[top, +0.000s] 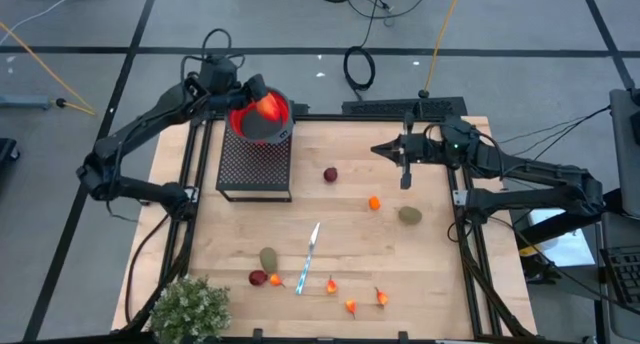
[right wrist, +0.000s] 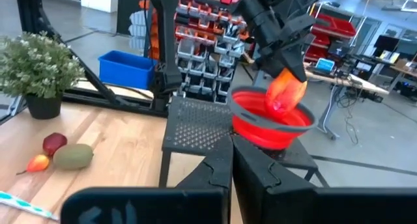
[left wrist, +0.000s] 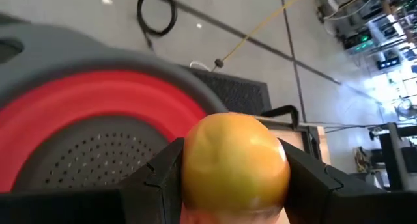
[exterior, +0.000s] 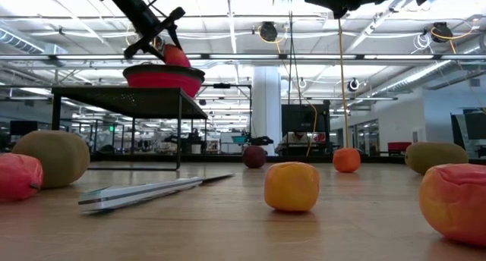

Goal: Pick & Place Fruit
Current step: Put the orange mango into the red strainer bowl on the shelf

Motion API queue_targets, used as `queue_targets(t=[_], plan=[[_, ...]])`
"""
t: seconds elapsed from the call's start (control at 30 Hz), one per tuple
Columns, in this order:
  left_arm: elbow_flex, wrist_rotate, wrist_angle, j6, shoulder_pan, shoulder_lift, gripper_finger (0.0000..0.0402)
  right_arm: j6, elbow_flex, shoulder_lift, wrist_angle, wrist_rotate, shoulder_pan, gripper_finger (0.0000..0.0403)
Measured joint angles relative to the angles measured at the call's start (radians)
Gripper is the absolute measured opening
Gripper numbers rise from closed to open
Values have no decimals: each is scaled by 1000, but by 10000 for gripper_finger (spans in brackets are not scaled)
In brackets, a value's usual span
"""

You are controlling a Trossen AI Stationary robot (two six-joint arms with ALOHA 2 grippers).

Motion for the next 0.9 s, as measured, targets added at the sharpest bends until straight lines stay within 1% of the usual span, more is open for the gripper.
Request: queue_targets(t=[0.13, 0.4, 0.67, 0.9], plan=[[1, 16, -64, -48, 20, 4, 185, 0, -11, -2, 1, 0, 0, 0], [1, 12, -110, -115, 29, 7, 185, -3, -16, -1, 1, -1, 0, 0], [1, 12, -110, -139, 24, 56, 196, -3, -16, -1, -6, -2, 0, 0], [1, 12, -107, -148, 25, 57, 199, -3, -16, -1, -6, -2, 0, 0]])
